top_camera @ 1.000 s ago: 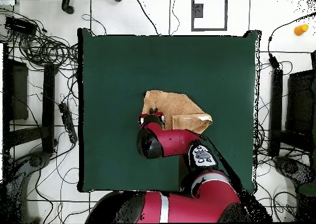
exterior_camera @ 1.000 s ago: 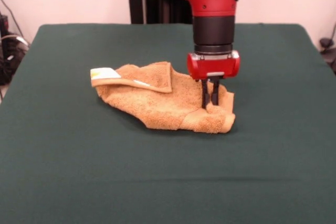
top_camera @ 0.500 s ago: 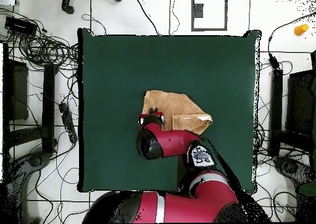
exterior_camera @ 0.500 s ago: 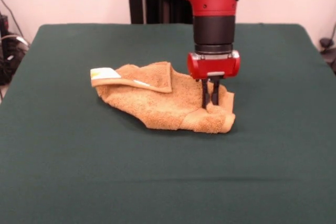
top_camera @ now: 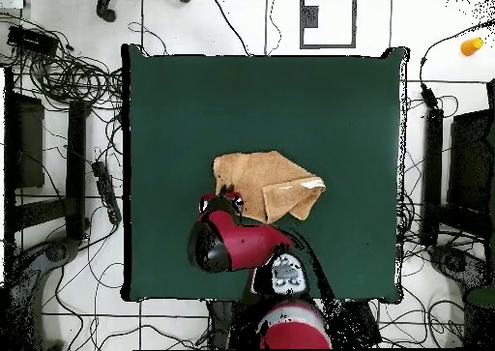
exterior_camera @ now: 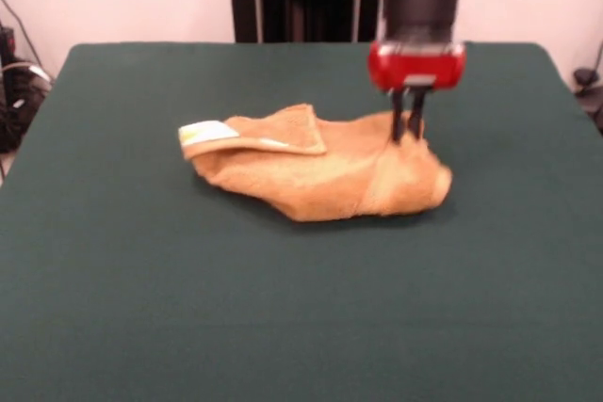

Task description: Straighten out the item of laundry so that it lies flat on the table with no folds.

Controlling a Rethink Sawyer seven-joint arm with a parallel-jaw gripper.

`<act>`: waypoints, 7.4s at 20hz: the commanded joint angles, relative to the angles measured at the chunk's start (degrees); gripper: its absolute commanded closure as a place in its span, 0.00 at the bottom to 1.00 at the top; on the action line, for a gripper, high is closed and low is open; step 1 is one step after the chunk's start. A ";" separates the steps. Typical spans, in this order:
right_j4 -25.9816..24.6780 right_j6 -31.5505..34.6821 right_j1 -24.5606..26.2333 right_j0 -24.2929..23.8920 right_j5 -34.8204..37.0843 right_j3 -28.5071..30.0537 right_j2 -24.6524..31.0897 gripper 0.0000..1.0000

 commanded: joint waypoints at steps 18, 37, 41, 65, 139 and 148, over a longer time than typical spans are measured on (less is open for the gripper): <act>19.98 28.36 -40.27 23.26 32.67 21.98 -13.32 1.00; 17.80 16.95 -21.49 3.18 19.01 12.53 7.36 1.00; 12.70 15.07 -13.58 -1.97 15.04 6.81 12.34 1.00; -11.21 7.50 -2.86 -22.00 22.37 -9.82 25.65 1.00; -25.60 25.53 14.35 -9.61 20.00 -26.27 17.86 0.00; -23.67 19.41 13.40 -13.78 21.83 -27.81 21.27 0.00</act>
